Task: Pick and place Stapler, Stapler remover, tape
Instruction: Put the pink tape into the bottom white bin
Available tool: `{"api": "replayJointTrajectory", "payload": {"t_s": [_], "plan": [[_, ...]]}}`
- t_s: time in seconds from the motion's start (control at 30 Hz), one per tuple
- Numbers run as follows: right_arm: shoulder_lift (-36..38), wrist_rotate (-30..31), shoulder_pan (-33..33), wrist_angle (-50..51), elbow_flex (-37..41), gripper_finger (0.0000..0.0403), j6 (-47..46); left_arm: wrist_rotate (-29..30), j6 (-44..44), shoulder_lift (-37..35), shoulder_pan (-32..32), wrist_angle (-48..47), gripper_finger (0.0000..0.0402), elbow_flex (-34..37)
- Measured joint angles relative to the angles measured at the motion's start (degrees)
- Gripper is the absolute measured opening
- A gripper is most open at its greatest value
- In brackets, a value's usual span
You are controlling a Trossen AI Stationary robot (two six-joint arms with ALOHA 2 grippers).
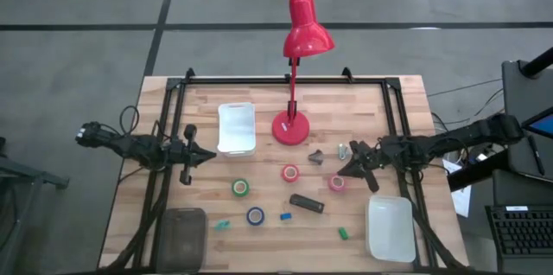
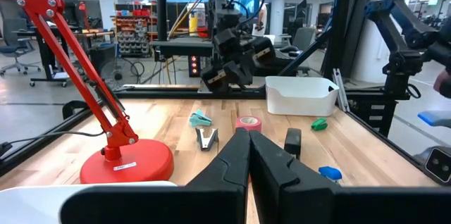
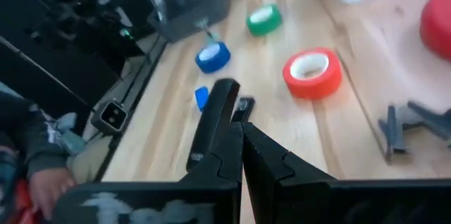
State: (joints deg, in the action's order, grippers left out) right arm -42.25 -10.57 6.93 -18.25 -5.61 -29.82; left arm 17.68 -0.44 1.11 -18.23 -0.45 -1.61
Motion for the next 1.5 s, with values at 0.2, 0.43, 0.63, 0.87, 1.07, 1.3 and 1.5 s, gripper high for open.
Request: {"api": "replayJointTrajectory", "payload": {"t_s": [0.2, 0.43, 0.63, 0.87, 1.07, 1.3, 1.5], "plan": [[-7.5, 1.1, 0.3, 20.5, -11.8, 0.0026, -3.2, 0.0, 0.0, 0.0, 0.0, 0.0, 0.0010, 0.0], [-17.6, 4.9, 4.8, 34.8, -23.5, 0.0103, 3.8, 0.0, 0.0, 0.0, 0.0, 0.0, 0.0010, 0.0], [-26.3, 6.3, 9.5, 38.9, -29.4, 0.0161, 6.7, 0.0, 0.0, 0.0, 0.0, 0.0, 0.0010, 0.0], [-35.4, 11.4, 14.7, 43.3, -35.0, 0.0184, 6.0, 0.0, 0.0, 0.0, 0.0, 0.0, 0.0010, 0.0], [-42.2, 16.9, 15.7, 51.1, -40.8, 0.0183, 4.0, 0.0, 0.0, 0.0, 0.0, 0.0, 0.0010, 0.0], [-47.9, 16.8, 15.8, 55.6, -43.0, 0.0183, 3.2, 0.0, 0.0, 0.0, 0.0, 0.0, 0.0010, 0.0], [-49.9, 16.9, 15.8, 55.8, -42.8, 0.0182, 3.7, 0.0, 0.0, 0.0, 0.0, 0.0, 0.0010, 0.0]]}}
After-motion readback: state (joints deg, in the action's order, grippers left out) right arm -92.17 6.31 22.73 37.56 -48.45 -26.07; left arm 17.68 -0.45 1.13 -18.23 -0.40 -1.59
